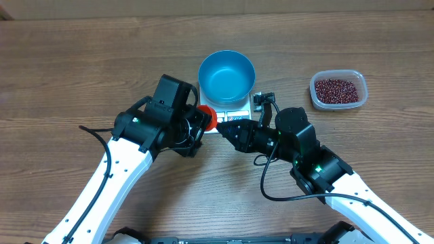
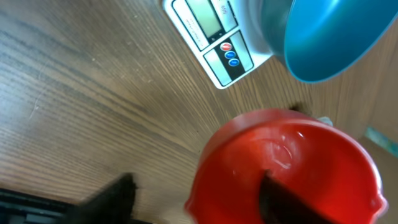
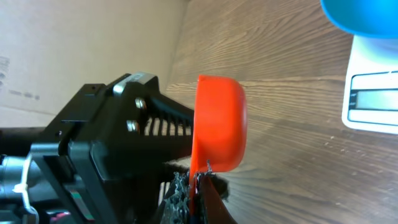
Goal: Scoop item into bowl and weigh 150g on scale
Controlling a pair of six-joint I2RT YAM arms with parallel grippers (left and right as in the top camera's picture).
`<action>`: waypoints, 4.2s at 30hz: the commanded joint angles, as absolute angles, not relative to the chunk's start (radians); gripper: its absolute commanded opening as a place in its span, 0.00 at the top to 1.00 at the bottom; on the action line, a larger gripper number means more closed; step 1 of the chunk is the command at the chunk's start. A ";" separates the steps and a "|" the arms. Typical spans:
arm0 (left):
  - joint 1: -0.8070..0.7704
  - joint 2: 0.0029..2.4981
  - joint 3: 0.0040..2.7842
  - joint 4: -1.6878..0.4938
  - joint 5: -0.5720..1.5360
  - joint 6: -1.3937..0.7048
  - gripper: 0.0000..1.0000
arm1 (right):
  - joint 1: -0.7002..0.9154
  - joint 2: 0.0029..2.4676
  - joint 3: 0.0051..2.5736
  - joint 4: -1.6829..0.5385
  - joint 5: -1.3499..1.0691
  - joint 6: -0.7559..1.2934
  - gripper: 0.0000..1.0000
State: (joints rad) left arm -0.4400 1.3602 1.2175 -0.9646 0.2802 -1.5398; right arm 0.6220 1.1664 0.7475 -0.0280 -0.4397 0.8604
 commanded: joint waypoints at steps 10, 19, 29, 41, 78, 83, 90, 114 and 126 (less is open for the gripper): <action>-0.453 1.353 1.228 -0.982 0.252 -1.526 0.84 | 0.627 1.168 0.753 -0.081 -0.455 0.853 0.96; -0.452 1.353 1.229 -0.982 0.236 -1.526 0.75 | 0.627 1.168 0.753 -0.020 -0.571 1.036 0.96; -0.452 1.353 1.229 -0.982 0.227 -1.526 0.96 | 0.627 1.168 0.753 -0.025 -0.605 1.098 0.90; -0.452 1.353 1.229 -1.010 0.192 -1.504 0.96 | 0.627 1.168 0.753 -0.039 -0.514 1.020 0.66; -0.452 1.353 1.228 -1.090 0.190 -1.518 0.08 | 0.537 1.092 0.753 -0.209 -0.400 0.681 0.96; -0.453 1.353 1.229 -1.120 0.173 -1.517 0.13 | 0.362 0.902 0.755 -0.432 -0.325 0.583 0.96; -0.514 1.369 1.225 -1.027 0.082 -1.476 0.96 | 0.146 0.657 0.755 -0.559 -0.199 0.566 0.96; -0.660 1.908 1.225 -0.465 -0.021 -1.553 0.96 | 0.121 0.646 0.755 -0.582 -0.105 0.480 0.96; -0.660 1.926 1.225 -0.421 -0.136 -1.553 0.92 | 0.121 0.646 0.755 -0.570 -0.105 0.480 0.96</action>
State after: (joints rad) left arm -0.6594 1.9144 1.2182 -0.4282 -0.0853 -1.5425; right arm 0.1249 0.6525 0.7441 -0.5835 -0.1215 0.4927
